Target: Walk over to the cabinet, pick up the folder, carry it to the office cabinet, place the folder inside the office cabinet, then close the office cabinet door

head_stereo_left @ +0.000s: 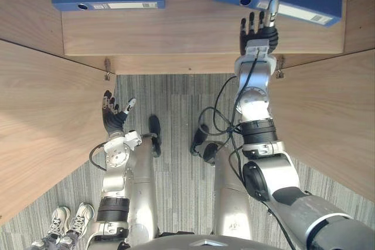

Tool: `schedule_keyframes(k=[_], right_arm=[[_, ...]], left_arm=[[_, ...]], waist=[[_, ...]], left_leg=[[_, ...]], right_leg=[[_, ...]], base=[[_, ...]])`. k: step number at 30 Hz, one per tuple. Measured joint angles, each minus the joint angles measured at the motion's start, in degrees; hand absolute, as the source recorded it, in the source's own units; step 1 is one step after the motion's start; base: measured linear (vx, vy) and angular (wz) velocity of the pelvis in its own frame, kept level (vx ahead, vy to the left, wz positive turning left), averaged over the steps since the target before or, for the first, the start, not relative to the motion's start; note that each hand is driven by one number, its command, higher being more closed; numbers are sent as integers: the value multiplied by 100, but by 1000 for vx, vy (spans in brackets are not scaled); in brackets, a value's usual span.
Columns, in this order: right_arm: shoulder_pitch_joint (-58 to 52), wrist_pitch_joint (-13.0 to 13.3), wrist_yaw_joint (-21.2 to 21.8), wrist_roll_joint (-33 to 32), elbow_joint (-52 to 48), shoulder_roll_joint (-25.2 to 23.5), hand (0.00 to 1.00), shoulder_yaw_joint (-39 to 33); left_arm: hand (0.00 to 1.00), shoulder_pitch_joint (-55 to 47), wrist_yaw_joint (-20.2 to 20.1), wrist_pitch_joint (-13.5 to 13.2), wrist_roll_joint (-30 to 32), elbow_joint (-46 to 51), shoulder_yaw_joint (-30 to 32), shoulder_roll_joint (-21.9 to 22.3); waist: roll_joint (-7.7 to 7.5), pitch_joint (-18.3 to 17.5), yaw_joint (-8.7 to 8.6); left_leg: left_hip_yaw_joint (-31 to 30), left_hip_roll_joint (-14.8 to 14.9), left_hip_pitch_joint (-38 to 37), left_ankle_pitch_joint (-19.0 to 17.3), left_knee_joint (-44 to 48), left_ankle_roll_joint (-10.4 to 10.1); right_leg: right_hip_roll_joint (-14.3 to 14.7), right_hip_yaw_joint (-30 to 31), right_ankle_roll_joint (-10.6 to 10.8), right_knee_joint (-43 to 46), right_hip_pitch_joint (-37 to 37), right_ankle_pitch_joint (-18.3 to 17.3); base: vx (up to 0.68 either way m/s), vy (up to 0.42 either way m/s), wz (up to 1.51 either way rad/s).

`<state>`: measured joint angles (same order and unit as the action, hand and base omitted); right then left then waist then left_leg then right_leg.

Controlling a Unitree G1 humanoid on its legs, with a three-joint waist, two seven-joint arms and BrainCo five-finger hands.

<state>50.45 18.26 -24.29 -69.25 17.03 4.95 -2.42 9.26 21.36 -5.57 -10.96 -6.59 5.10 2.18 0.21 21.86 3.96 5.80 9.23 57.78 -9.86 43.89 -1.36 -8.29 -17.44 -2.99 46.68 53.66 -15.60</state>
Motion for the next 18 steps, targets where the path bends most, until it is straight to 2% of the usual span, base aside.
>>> schedule_keyframes(k=[7, 13, 16, 17, 18], right_arm=[[-142, 8, -6, 228, -3, -206, 0, 1], [-545, -1, -35, 522, -265, -340, 0, 21], [-817, -109, -48, 1038, -834, -309, 0, 218], [-970, -272, -73, 1537, -1107, -274, 0, 273], [-1032, -356, -85, 1750, -1189, -234, 0, 285]], left_arm=[[0, 197, 177, 77, 2, -189, 109, 5], [0, 270, 218, 129, 11, -190, 136, 48], [0, 232, 218, 147, 83, -161, 163, 83], [0, 208, 216, 158, 115, -117, 163, 94], [0, 202, 215, 162, 116, -99, 163, 105]], waist=[[0, 0, -92], [-1, 1, -85], [-1, 1, -90], [-1, 1, -93], [-2, 2, -92]], left_leg=[[-13, 58, 11, 2, 2, -5], [37, 77, 0, -49, 9, -19], [56, 77, -3, -86, 36, -3], [60, 81, -25, -126, 79, 9], [60, 83, -43, -147, 92, 18]], right_leg=[[68, 5, -3, -42, 2, 28], [73, 29, 10, -81, 2, 33], [73, 48, 28, -97, -9, 34], [73, 53, 44, -97, -50, 25], [73, 55, 57, -96, -76, 17]], base=[[-38, -10, -3], [-25, 6, -4], [2, 25, -4], [6, 19, -4], [0, 0, 0]])
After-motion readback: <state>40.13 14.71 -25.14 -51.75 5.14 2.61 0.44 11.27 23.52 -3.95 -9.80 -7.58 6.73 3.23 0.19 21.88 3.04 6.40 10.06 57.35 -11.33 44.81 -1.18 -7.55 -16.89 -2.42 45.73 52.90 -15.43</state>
